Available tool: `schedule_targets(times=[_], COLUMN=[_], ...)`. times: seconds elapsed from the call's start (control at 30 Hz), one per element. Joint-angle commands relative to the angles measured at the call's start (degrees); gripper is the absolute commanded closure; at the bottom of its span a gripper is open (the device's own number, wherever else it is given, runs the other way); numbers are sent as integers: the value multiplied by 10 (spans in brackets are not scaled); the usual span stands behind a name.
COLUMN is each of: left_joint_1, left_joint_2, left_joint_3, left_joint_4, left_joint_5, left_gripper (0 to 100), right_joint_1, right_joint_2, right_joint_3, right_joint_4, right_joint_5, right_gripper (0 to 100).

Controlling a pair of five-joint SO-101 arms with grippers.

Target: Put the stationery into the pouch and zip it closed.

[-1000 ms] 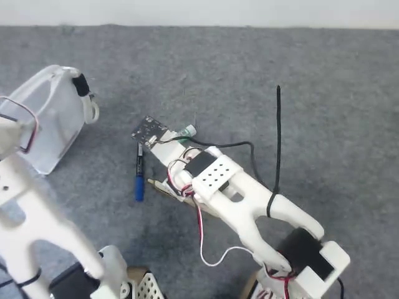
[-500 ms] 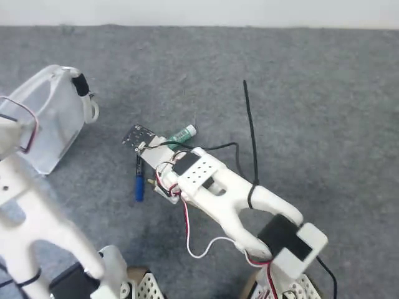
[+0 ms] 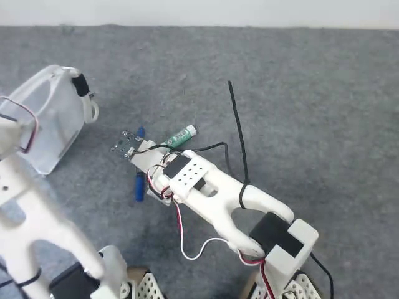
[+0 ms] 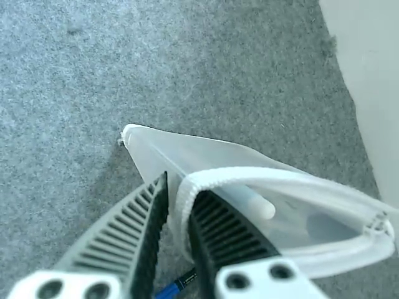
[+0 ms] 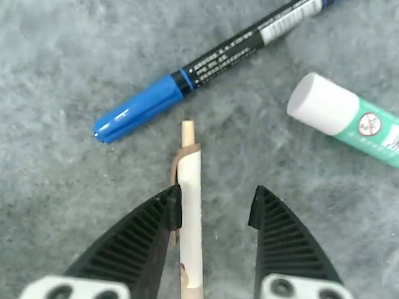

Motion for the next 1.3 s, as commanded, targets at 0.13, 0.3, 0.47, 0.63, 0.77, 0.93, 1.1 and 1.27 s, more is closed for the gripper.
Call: schedule_targets(times=[0.13,0.3,0.47,0.63,0.77,0.93,1.1,1.27], left_joint_1=[-4,-4,-4,-4,-4,-4,-4,-4], left_joint_2=[-4,-4,-4,-4,-4,-4,-4,-4], left_joint_3=[-12,-12,-12,-12,-12,-12,-12,-12], left_joint_4=[-26,-26,-26,-26,-26,-26,-26,-26], left_joint_5=[8,8,8,8,8,8,8,8], left_gripper=[990,990,990,990,990,990,990,990], right_joint_1=[-3,-4,-4,-4,-4,-5,-4,-3], right_joint_2=[14,60,88,95,95,95,86,41], right_joint_3=[-33,-73,-88,-88,-88,-88,-89,-90], right_joint_4=[-14,-8,-7,-7,-7,2,23,77], right_joint_5=[43,43,45,47,47,47,47,46], right_gripper=[822,822,822,834,905,919,973,982])
